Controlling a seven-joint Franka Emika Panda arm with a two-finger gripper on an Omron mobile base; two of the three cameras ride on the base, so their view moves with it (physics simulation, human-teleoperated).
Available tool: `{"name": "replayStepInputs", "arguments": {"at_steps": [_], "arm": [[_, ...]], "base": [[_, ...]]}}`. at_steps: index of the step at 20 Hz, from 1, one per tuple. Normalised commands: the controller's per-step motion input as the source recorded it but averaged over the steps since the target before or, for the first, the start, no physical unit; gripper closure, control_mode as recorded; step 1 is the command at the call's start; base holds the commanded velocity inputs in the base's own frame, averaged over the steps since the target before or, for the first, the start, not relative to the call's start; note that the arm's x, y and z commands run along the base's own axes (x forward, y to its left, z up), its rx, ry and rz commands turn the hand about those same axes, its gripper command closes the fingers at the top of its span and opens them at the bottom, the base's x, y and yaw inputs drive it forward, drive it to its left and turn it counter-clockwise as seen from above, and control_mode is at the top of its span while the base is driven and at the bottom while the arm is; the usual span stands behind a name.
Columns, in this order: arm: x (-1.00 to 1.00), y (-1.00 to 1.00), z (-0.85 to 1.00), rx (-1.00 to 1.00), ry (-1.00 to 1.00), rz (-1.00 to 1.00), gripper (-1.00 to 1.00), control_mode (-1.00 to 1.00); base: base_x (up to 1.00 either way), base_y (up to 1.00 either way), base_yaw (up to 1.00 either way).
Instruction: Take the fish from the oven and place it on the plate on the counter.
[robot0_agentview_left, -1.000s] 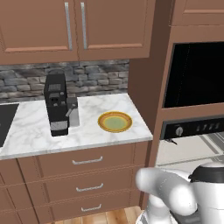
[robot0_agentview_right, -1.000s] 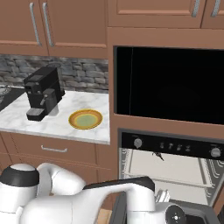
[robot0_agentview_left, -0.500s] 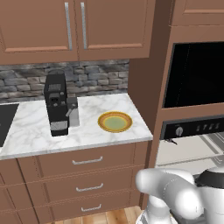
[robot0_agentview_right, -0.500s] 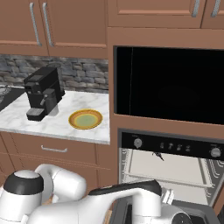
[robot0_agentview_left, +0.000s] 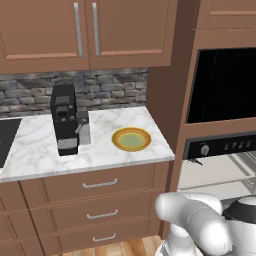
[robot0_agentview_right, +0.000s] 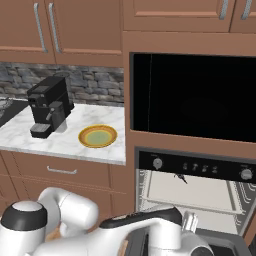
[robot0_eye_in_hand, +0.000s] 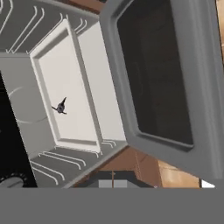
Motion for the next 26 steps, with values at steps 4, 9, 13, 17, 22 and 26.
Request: {"name": "replayStepInputs", "arguments": {"at_steps": [4, 9, 13, 17, 22, 26], "arm": [[0.01, -0.10, 0.00, -0.23, -0.03, 0.01, 1.00, -1.00], [0.06, -0.10, 0.00, -0.33, -0.01, 0.08, 1.00, -1.00], [0.14, -0.03, -0.04, -0.21, -0.09, 0.27, 1.00, -1.00], [0.48, -0.15, -0.27, 0.06, -0.17, 0.51, 1.00, -1.00], [0.43, -0.36, -0.24, 0.07, -0.21, 0.45, 1.00, -1.00], [0.24, -0.36, 0.00, 0.00, -0.04, 0.29, 1.00, -1.00]], "base": [[0.00, 0.00, 0.00], [0.00, 0.00, 0.00], [0.00, 0.00, 0.00], [0.00, 0.00, 0.00], [0.00, 0.00, 0.00], [0.00, 0.00, 0.00]]}}
